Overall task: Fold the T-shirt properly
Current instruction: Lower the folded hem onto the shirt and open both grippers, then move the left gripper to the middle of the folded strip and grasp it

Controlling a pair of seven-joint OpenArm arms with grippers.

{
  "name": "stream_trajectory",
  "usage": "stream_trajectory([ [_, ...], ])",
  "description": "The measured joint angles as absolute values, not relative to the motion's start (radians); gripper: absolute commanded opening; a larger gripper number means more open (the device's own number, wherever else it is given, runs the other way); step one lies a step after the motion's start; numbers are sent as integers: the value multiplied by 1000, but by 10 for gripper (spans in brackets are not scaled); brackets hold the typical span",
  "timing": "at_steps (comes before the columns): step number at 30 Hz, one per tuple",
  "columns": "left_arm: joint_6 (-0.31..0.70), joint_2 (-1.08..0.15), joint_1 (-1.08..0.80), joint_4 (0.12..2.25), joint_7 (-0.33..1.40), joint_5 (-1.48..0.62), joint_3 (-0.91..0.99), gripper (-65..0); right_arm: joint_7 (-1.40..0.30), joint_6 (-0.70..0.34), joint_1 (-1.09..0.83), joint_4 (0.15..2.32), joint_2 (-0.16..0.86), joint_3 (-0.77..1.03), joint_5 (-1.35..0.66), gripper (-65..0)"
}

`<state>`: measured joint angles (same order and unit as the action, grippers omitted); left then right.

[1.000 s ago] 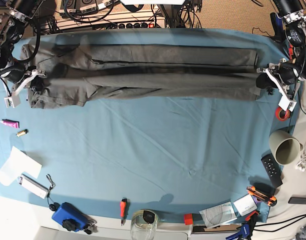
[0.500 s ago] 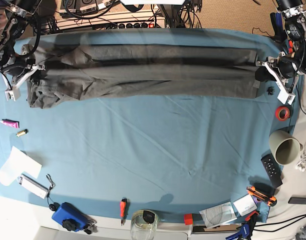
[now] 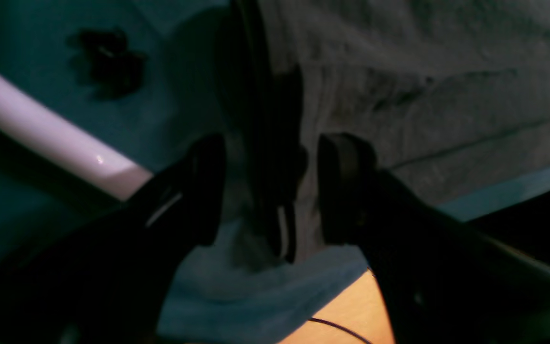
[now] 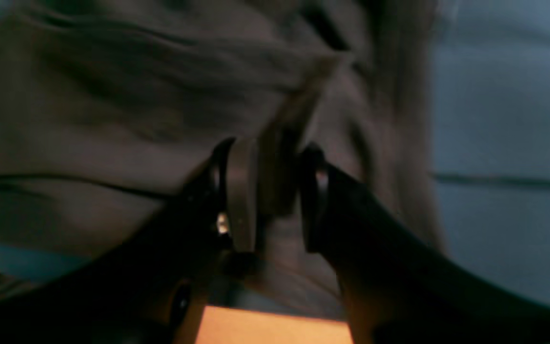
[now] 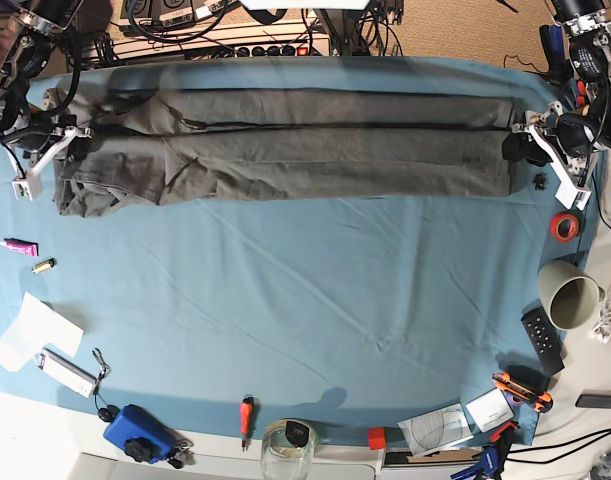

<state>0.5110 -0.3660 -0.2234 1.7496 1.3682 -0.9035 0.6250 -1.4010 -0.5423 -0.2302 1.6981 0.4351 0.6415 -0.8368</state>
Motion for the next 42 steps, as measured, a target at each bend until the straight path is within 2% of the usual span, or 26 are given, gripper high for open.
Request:
stream_trajectory([
  [8, 521, -334, -224, 1750, 1348, -901, 625, -336, -1398, -543, -194, 1698, 440, 641, -848, -492],
  [12, 522, -293, -224, 1750, 1262, -783, 625, -336, -1398, -543, -194, 1698, 440, 641, -829, -493],
  [15, 513, -258, -224, 1749, 1263, -706, 625, -336, -1398, -542, -194, 1698, 440, 641, -832, -493],
  [26, 530, -192, -199, 1638, 1160, -722, 643, -336, -1395, -543, -194, 1698, 440, 641, -832, -493],
  [31, 495, -190, -187, 1620, 1228, -786, 644, -338, -1395, -543, -194, 1698, 440, 641, -832, -493],
  [36, 474, -186, -190, 1615, 1259, -825, 644, -455, -1395, -543, -194, 1698, 440, 641, -832, -493],
  [41, 467, -180, -192, 1607, 1283, -843, 643, -650, -1394, -543, -194, 1698, 440, 641, -832, -493],
  [42, 466, -180, -194, 1607, 1286, -852, 643, -650, -1390, -543, -194, 1698, 440, 641, -832, -493],
])
